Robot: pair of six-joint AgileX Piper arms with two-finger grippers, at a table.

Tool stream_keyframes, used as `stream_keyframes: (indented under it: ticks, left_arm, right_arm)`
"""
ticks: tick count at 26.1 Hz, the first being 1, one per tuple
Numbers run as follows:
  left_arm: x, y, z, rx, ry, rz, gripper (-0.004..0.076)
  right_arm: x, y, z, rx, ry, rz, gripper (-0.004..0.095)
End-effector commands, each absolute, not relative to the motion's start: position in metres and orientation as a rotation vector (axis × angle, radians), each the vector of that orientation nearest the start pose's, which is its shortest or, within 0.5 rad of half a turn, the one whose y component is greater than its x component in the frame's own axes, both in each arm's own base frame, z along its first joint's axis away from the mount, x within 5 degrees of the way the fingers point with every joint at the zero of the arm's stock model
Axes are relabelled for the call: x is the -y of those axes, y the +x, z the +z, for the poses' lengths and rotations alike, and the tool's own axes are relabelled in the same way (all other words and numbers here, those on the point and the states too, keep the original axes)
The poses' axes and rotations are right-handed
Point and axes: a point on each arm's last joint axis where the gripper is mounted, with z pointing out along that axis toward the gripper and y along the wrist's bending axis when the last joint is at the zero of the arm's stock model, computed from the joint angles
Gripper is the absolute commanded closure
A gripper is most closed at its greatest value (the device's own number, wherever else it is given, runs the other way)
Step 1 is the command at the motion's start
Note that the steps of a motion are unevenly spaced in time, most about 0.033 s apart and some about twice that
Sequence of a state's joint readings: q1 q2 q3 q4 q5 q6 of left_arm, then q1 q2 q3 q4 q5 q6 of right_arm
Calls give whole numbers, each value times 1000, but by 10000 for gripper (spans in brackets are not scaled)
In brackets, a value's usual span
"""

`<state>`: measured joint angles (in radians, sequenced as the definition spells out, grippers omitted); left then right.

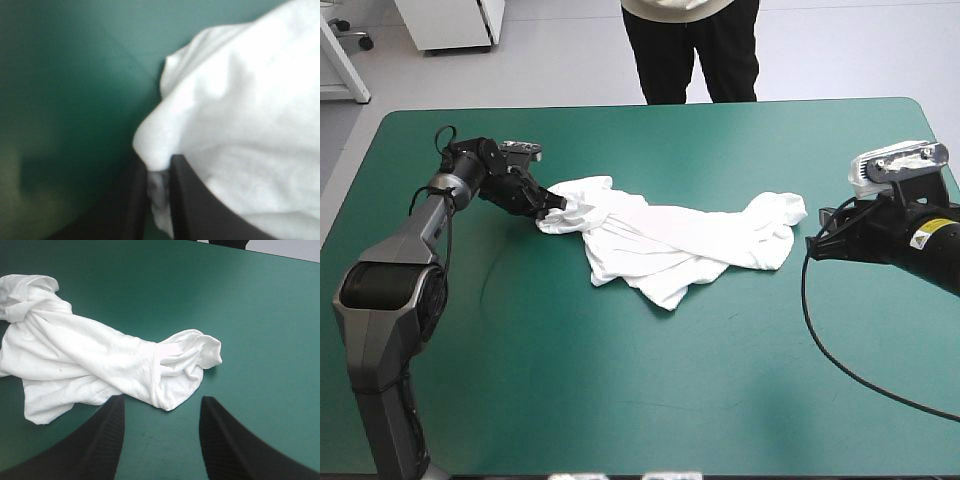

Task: Fold the cloth

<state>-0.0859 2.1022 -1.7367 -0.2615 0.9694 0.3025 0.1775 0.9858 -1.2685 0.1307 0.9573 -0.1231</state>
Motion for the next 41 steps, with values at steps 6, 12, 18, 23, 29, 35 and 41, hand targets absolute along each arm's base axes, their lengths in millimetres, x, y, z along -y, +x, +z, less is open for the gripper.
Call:
stream_keyframes:
  ticks: [6, 12, 18, 23, 29, 35, 41]
  left_arm:
    - [74, 441, 254, -2677, 409, -303, 733]
    - [73, 436, 268, -2660, 413, -309, 733]
    - [74, 435, 267, -2666, 419, -310, 733]
    - [73, 435, 268, -2658, 436, -305, 733]
    - [73, 436, 268, -2656, 435, -304, 733]
    - [74, 435, 267, -2667, 439, -308, 733]
    - [74, 434, 272, -2654, 441, -307, 733]
  right_arm:
    - [-44, 211, 422, -2206, -260, 172, 463]
    - [-58, 290, 337, -2493, -326, 143, 463]
    - [-65, 332, 266, -2703, -335, 135, 463]
    - [-69, 348, 238, -2737, -292, 168, 463]
    - [-86, 354, 223, -2721, -329, 189, 463]
    - [-103, 354, 217, -2713, -350, 200, 576]
    - [-97, 351, 217, -2750, -392, 104, 910]
